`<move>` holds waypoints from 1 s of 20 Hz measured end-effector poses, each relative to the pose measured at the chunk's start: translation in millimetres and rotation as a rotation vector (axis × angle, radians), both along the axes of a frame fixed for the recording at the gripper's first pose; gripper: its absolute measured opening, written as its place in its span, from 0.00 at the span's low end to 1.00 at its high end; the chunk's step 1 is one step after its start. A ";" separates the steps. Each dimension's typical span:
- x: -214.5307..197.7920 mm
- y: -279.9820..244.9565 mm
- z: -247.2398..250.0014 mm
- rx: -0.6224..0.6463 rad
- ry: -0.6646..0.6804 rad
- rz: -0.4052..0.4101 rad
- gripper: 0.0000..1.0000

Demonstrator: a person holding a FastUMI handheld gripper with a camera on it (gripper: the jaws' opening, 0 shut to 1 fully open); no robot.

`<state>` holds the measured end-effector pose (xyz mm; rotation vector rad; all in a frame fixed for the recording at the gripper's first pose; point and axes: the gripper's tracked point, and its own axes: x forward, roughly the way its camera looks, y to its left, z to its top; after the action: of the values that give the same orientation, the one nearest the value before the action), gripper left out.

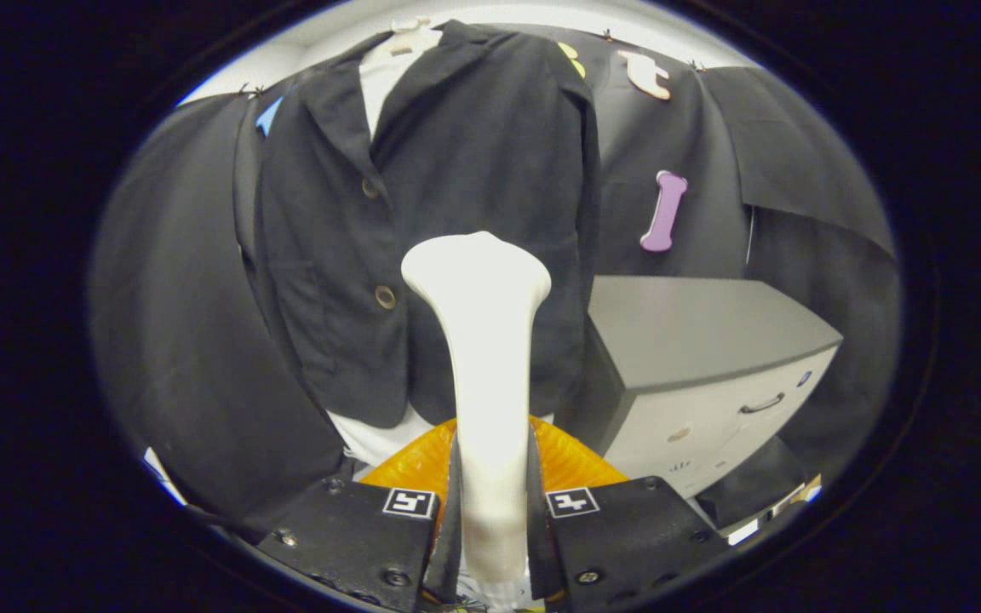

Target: Iron the clothes twice with a garment steamer, once on the left side and once on the right side.

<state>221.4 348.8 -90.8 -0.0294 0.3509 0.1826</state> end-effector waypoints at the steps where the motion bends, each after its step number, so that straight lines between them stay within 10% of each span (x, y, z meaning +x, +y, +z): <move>1: -4.0 7.3 21.3 0.007 -0.028 0.013 0.34; 20: -27.1 196.3 270.5 0.049 -0.412 0.166 0.34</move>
<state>194.3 545.1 179.6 -0.0467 -0.0679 0.3420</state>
